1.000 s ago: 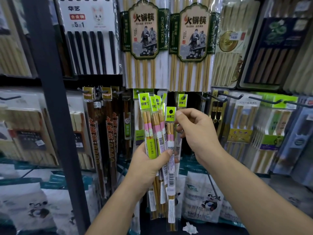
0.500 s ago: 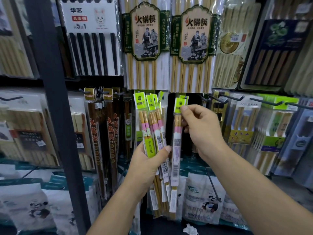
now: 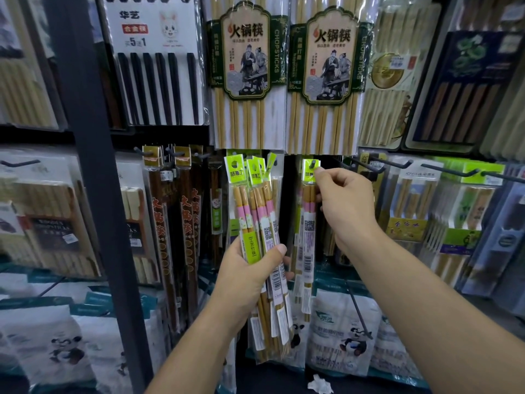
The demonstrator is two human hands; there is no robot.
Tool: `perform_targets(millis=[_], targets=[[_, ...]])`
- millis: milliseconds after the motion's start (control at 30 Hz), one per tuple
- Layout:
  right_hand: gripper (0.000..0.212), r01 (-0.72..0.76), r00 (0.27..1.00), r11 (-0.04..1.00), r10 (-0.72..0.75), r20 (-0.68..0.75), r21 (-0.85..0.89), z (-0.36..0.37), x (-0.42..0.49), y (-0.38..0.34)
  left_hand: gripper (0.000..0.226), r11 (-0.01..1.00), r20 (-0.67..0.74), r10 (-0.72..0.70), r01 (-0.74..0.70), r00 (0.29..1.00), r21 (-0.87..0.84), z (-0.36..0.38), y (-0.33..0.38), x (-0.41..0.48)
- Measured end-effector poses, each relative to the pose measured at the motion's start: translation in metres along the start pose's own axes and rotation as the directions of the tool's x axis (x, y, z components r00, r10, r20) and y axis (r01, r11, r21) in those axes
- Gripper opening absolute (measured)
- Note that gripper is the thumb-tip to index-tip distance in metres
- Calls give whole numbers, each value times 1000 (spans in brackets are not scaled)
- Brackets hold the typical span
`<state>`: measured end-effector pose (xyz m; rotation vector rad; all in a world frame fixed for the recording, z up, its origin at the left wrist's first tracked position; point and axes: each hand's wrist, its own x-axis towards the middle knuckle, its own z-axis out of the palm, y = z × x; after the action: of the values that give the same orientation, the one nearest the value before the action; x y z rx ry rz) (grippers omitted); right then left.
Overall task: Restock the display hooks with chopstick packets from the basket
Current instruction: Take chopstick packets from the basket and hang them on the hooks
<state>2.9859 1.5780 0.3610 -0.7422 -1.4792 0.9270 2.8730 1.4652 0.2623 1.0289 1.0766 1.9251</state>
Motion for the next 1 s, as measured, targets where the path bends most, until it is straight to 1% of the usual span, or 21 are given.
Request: perform_targets(millis=[67,200,267,300,367,433,467,533,667,767,833,933,1000], targets=[[31,0,1000,1000,0,-7,-4,-1,0,4,12,1000,1,4,-4,1000,3,0,0,1],[20,24,998,998,-28,-64,-60,-5,-5,9,13,1000,25,-3,3,1000,-2,1,0,1],[18,16,997,999,-19,-68,-47,-5,-10,9,13,1000,42,-4,5,999,-13,1,0,0],[19,3,999,1000,-4,-34,-31,-4,-14,9,13,1000,49,-3,3,999,-14,1,0,-1],[20,-30,994,999,28,109,18,-3,-23,5,17,1000,59,-4,4,998,-11,2,1,-1],[21,-39,969,996,19,247,77,-1,-30,1,25,1000,67,2,-2,998,7,2,1,-2],[20,-28,961,995,0,276,98,-1,-33,-1,30,1000,69,4,-5,998,15,3,2,-2],[17,-3,959,993,-29,281,114,0,-34,-3,35,1000,72,1,-2,997,10,3,3,-2],[10,-4,961,989,-36,275,145,-1,-33,-3,26,1000,102,-1,-1,995,18,2,0,-1],[10,-4,961,991,-32,274,130,-2,-32,-2,36,999,113,5,-9,994,40,2,-1,-1],[9,-49,961,986,4,277,157,-3,-31,-2,41,998,113,3,-10,994,60,3,-2,-1],[3,-99,957,975,38,289,199,-3,-30,-4,44,996,111,0,-10,994,93,2,-3,-1],[7,-86,955,976,25,294,199,-3,-29,-5,45,997,128,-1,-10,992,80,3,-3,-1]])
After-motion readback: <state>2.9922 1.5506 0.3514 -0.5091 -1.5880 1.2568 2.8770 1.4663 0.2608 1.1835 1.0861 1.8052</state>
